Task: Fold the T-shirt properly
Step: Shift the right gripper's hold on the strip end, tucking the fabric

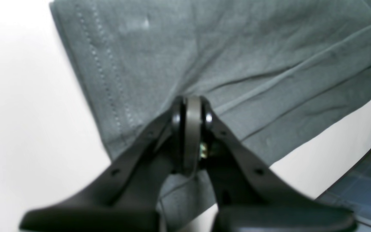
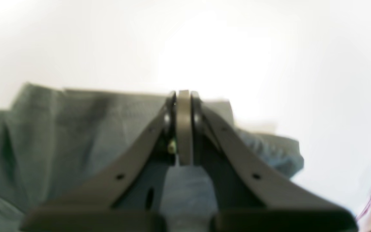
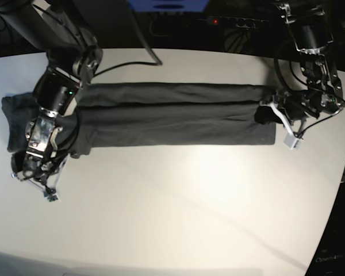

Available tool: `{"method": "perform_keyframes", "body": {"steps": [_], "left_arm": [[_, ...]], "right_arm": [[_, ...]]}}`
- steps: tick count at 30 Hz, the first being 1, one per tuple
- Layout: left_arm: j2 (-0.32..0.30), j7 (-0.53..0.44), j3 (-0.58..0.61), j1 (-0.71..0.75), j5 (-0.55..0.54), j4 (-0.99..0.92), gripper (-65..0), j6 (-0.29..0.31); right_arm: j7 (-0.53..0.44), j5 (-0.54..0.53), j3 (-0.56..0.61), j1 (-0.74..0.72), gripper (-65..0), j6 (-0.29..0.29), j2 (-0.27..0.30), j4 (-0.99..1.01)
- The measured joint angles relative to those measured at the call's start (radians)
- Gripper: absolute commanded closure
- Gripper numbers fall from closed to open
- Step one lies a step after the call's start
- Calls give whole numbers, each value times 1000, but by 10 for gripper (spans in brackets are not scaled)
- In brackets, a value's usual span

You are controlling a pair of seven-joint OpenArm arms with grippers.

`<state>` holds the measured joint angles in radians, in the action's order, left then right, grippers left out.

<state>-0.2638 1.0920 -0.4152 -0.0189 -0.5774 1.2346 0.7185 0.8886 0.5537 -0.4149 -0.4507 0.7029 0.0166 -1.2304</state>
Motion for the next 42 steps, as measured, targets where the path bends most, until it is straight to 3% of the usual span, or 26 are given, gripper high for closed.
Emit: {"method": "perform_keyframes", "body": {"steps": [3, 11, 16, 23, 29, 42], "left_arm": [[0, 0, 0, 0, 0, 0, -26, 0], [0, 0, 0, 2, -1, 0, -26, 0], [0, -1, 0, 2, -1, 0, -26, 0], [0, -1, 0, 2, -1, 0, -26, 0], [0, -1, 0, 2, -2, 0, -26, 0], [0, -1, 0, 5, -3, 5, -26, 0]], "right_arm": [[-9, 0, 0, -6, -42, 0, 5, 21], [-10, 5, -2, -23, -276, 0, 40, 55], [-9, 5, -3, -25, -366, 0, 47, 55], [-10, 4, -9, -25, -377, 0, 40, 55], [-6, -64, -101, -25, -379, 0, 45, 55], [-6, -128, -100, -25, -377, 0, 45, 55]]}}
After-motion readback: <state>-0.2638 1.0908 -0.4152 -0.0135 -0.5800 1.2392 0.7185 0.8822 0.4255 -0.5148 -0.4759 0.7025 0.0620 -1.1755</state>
